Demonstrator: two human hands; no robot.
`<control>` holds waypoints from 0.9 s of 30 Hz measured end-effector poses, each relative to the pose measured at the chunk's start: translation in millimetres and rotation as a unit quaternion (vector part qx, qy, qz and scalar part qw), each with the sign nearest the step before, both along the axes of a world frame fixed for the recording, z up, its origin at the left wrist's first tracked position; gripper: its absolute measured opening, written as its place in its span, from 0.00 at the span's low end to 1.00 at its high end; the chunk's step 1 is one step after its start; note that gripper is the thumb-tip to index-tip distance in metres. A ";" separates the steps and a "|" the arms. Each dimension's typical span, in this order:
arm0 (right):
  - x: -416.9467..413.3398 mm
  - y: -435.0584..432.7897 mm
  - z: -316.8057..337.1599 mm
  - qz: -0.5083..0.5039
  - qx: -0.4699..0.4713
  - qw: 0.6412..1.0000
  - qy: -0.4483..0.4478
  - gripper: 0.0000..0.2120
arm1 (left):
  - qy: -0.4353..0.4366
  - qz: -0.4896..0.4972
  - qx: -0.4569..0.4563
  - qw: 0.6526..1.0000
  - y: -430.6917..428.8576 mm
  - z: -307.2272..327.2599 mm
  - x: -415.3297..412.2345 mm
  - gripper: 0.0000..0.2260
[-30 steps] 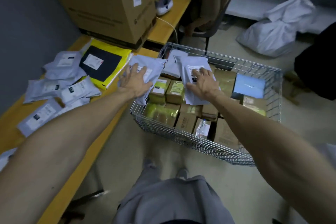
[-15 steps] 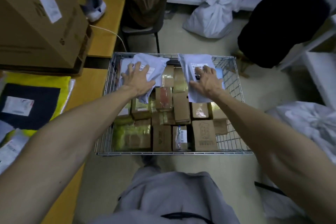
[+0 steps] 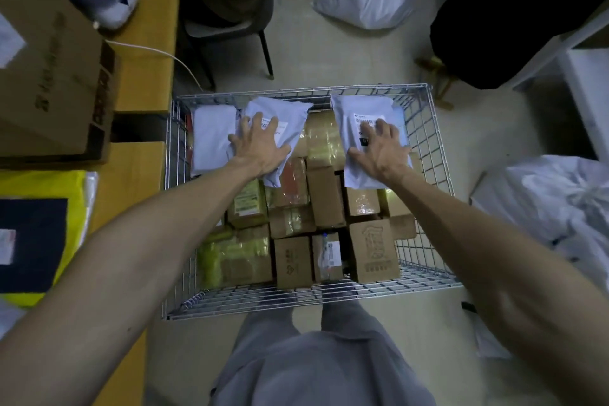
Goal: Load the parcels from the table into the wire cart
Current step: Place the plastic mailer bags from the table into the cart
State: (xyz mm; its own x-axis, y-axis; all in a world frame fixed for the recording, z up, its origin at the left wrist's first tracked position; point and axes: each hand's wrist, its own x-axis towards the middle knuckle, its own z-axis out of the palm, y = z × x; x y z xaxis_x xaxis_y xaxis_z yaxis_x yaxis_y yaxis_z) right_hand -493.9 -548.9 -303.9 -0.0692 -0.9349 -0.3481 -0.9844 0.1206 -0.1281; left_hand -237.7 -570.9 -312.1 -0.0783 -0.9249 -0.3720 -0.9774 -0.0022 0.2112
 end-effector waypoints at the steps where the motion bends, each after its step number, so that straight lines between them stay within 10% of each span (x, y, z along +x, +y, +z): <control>1: -3.1 -6.9 -8.3 0.007 0.003 1.000 -0.006 0.27 | -0.002 0.003 0.004 1.000 -5.5 -6.8 -4.0 0.31; 27: -13.2 -132.1 -248.7 0.038 0.042 0.998 -0.025 0.29 | 0.036 0.099 0.069 0.992 -123.5 -234.5 -86.7 0.35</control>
